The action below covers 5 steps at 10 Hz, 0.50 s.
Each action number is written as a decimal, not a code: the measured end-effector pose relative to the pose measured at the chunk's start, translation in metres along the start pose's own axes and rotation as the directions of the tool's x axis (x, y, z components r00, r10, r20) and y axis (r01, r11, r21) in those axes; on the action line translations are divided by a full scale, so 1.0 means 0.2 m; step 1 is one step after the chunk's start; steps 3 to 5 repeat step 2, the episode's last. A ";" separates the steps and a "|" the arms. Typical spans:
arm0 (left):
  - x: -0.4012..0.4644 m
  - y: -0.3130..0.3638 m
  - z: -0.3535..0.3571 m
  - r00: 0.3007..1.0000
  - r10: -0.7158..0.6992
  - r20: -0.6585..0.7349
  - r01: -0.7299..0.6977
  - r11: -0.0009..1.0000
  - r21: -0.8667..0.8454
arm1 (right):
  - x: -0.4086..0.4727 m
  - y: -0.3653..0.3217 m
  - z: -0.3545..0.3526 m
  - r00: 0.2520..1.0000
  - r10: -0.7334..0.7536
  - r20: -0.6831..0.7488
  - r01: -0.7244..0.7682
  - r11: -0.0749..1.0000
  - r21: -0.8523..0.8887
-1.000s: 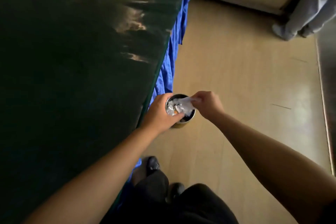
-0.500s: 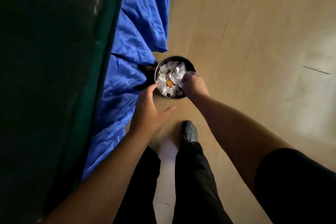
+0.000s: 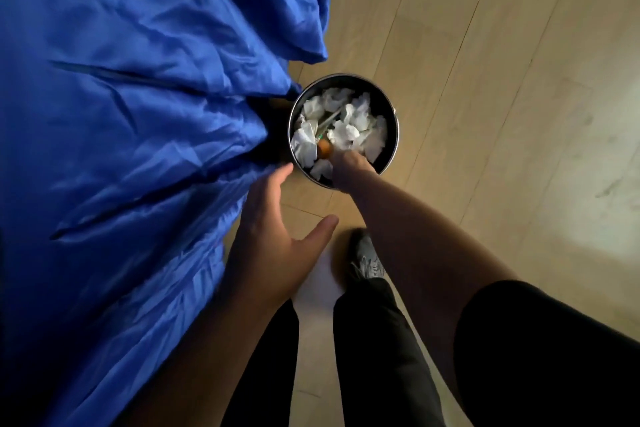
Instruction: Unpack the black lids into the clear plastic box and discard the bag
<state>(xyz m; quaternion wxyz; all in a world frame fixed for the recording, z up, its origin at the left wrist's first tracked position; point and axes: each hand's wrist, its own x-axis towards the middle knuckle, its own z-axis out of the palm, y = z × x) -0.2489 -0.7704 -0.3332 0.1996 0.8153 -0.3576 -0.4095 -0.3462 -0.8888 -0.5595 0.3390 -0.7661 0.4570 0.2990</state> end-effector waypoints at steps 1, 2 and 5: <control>0.01 0.03 -0.02 1.000 -0.003 0.019 0.003 1.000 0.018 | -0.07 0.00 -0.11 0.998 -0.010 0.054 0.010 1.000 0.005; -0.01 0.10 -0.09 0.999 0.027 -0.019 -0.026 1.000 0.012 | -0.20 -0.02 -0.23 1.000 0.019 0.007 -0.019 0.994 0.108; -0.01 0.10 -0.09 0.999 0.027 -0.019 -0.026 1.000 0.012 | -0.20 -0.02 -0.23 1.000 0.019 0.007 -0.019 0.994 0.108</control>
